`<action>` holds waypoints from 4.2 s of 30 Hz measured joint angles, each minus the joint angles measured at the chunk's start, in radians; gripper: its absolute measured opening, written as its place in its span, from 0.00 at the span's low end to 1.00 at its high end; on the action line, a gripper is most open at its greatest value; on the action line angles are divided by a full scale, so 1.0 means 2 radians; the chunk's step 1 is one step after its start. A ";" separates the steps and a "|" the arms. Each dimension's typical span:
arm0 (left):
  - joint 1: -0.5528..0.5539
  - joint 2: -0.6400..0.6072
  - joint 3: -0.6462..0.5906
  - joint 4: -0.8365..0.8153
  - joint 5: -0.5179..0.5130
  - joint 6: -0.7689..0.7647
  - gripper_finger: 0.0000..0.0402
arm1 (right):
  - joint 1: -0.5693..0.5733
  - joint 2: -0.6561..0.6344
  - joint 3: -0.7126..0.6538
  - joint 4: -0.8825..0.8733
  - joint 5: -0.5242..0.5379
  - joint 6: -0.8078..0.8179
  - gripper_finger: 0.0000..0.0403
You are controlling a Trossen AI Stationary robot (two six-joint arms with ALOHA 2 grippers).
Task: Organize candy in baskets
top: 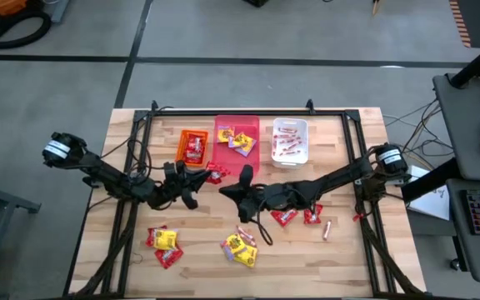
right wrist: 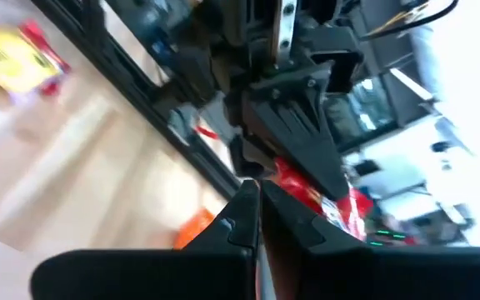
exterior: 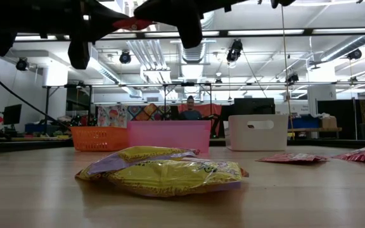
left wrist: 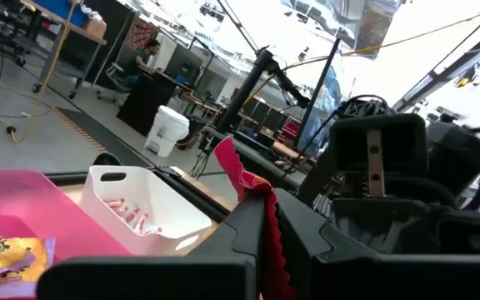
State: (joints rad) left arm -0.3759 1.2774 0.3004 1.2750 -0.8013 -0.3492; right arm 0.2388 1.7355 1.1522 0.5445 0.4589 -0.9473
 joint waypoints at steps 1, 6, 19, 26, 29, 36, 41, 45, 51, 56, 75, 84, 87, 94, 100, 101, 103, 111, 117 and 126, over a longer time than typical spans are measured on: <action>0.000 0.000 0.000 0.002 0.000 0.000 0.00 | 0.002 0.000 0.000 0.005 0.008 -0.015 0.02; 0.000 -0.001 0.000 0.006 0.011 -0.003 0.00 | 0.004 0.000 0.000 0.024 0.011 -0.047 0.07; 0.000 -0.001 0.000 0.006 0.017 -0.027 0.00 | -0.017 0.000 0.018 0.014 -0.030 -0.055 0.25; 0.000 -0.001 0.000 0.012 0.017 -0.029 0.00 | -0.020 0.000 0.018 0.014 -0.046 -0.054 0.27; 0.000 -0.001 0.000 0.027 0.035 -0.031 0.00 | -0.025 0.000 0.018 0.006 -0.047 -0.067 0.25; 0.000 -0.001 0.012 0.007 0.039 -0.029 0.00 | -0.041 0.000 0.018 0.006 -0.063 -0.075 0.16; 0.000 -0.001 0.016 -0.006 0.029 -0.018 0.00 | -0.039 0.000 0.017 -0.011 -0.083 -0.086 0.03; -0.001 -0.001 0.016 -0.005 0.030 -0.013 0.00 | -0.029 -0.001 0.017 -0.015 -0.080 -0.081 0.02; 0.000 -0.001 0.016 -0.004 0.027 -0.013 0.00 | -0.028 -0.001 0.017 -0.048 -0.055 -0.073 0.02; 0.000 -0.001 0.016 0.000 0.025 -0.009 0.00 | -0.025 -0.001 0.016 -0.078 -0.033 -0.073 0.02; -0.006 -0.008 0.016 0.004 0.007 0.250 0.00 | -0.031 -0.028 0.003 -0.126 0.007 0.302 0.02; -0.003 -0.008 0.013 -0.062 -0.297 0.338 0.00 | -0.032 -0.078 -0.037 -0.131 0.007 0.369 0.02; 0.013 -0.008 0.007 -0.072 -0.306 0.307 0.00 | -0.033 -0.082 -0.040 -0.129 0.008 0.373 0.02; 0.071 -0.008 0.002 -0.087 -0.248 0.249 0.00 | -0.035 -0.082 -0.040 -0.132 0.007 0.373 0.02; 0.129 -0.011 0.002 -0.159 -0.152 0.140 0.00 | -0.035 -0.082 -0.040 -0.138 0.007 0.371 0.02; 0.140 -0.013 0.002 -0.178 -0.125 0.114 0.00 | -0.035 -0.082 -0.040 -0.140 0.007 0.371 0.02; 0.163 -0.019 0.002 -0.220 -0.060 0.058 0.00 | -0.035 -0.082 -0.040 -0.141 0.007 0.373 0.02; 0.237 -0.078 0.002 -0.407 0.046 -0.064 0.00 | -0.035 -0.082 -0.041 -0.149 0.007 0.379 0.02; 0.315 -0.131 0.002 -0.532 0.082 -0.082 0.00 | -0.035 -0.081 -0.041 -0.155 0.007 0.391 0.02; 0.413 -0.112 0.002 -0.531 0.160 -0.078 0.00 | -0.035 -0.081 -0.042 -0.154 0.007 0.397 0.02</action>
State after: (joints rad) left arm 0.4504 1.0524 0.3042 0.2136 -0.4814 -0.5056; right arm 0.1696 1.5726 1.0691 0.2355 0.4728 -0.1532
